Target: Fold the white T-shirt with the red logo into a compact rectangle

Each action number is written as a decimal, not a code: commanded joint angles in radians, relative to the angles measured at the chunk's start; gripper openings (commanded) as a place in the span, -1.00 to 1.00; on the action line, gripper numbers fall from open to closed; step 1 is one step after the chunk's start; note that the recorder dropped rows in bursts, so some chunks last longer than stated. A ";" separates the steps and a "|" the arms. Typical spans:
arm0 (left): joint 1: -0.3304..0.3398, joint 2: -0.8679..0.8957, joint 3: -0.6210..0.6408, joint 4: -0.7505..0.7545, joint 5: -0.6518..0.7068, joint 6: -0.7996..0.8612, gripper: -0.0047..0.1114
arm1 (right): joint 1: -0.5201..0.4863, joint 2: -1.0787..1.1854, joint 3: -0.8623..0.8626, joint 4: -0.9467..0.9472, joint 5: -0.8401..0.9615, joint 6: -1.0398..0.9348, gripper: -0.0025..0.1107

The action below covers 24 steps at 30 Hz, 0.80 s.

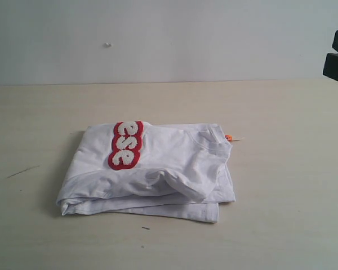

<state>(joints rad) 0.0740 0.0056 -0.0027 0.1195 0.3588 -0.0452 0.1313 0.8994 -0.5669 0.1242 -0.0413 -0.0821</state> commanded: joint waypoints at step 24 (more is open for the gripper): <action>0.002 -0.006 0.003 -0.010 -0.003 -0.012 -0.92 | -0.005 -0.023 0.004 -0.060 0.051 -0.046 -0.96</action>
<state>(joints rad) 0.0740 0.0056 -0.0027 0.1195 0.3646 -0.0476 0.1313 0.8974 -0.5669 0.1108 -0.0354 -0.0870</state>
